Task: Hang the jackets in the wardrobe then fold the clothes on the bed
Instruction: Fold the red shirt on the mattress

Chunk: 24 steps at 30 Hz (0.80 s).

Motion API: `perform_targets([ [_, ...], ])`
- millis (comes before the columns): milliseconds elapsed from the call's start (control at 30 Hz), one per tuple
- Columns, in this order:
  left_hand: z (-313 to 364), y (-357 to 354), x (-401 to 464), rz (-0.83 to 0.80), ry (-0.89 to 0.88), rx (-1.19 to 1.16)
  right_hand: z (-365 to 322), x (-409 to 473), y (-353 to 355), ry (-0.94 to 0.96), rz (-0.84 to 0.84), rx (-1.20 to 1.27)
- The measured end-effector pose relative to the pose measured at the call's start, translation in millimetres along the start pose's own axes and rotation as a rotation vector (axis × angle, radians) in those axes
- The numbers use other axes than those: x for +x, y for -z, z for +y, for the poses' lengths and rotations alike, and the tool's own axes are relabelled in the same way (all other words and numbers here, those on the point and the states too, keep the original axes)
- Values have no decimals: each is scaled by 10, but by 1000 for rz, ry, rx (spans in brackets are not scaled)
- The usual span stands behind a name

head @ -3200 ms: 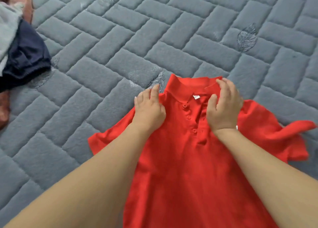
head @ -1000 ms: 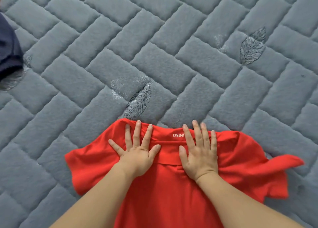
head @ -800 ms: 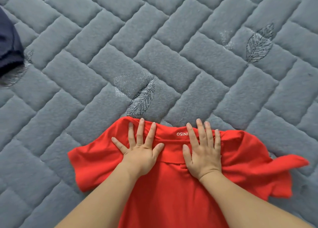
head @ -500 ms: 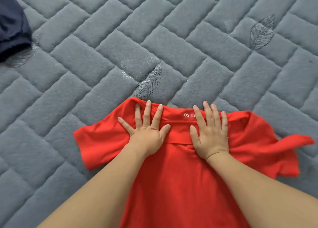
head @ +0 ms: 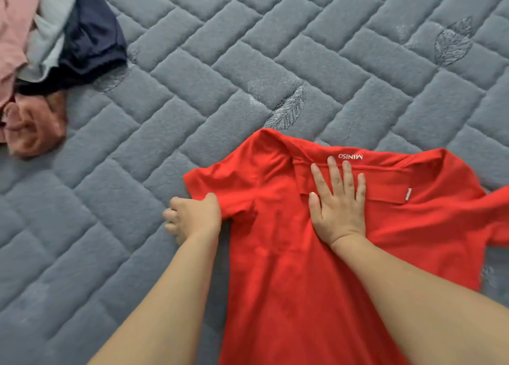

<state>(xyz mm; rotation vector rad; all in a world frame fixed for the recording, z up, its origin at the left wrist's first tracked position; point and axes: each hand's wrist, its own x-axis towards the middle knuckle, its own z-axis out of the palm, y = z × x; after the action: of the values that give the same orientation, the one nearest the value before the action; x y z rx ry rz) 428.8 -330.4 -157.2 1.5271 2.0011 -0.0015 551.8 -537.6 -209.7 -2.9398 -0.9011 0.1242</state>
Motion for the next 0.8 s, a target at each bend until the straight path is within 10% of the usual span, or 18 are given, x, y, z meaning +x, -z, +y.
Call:
perform_targets([
  [200, 142, 33, 53, -219, -72, -251, -17, -1, -8, -21, 26, 67],
  [400, 466, 119, -400, -111, -621, -187, -30, 20, -31, -45, 39, 104],
  [533, 534, -124, -799, -517, -947, 60, -18, 17, -39, -49, 37, 94],
  [800, 223, -767, -604, -430, -1018, 740, 20, 35, -53, -37, 46, 94],
])
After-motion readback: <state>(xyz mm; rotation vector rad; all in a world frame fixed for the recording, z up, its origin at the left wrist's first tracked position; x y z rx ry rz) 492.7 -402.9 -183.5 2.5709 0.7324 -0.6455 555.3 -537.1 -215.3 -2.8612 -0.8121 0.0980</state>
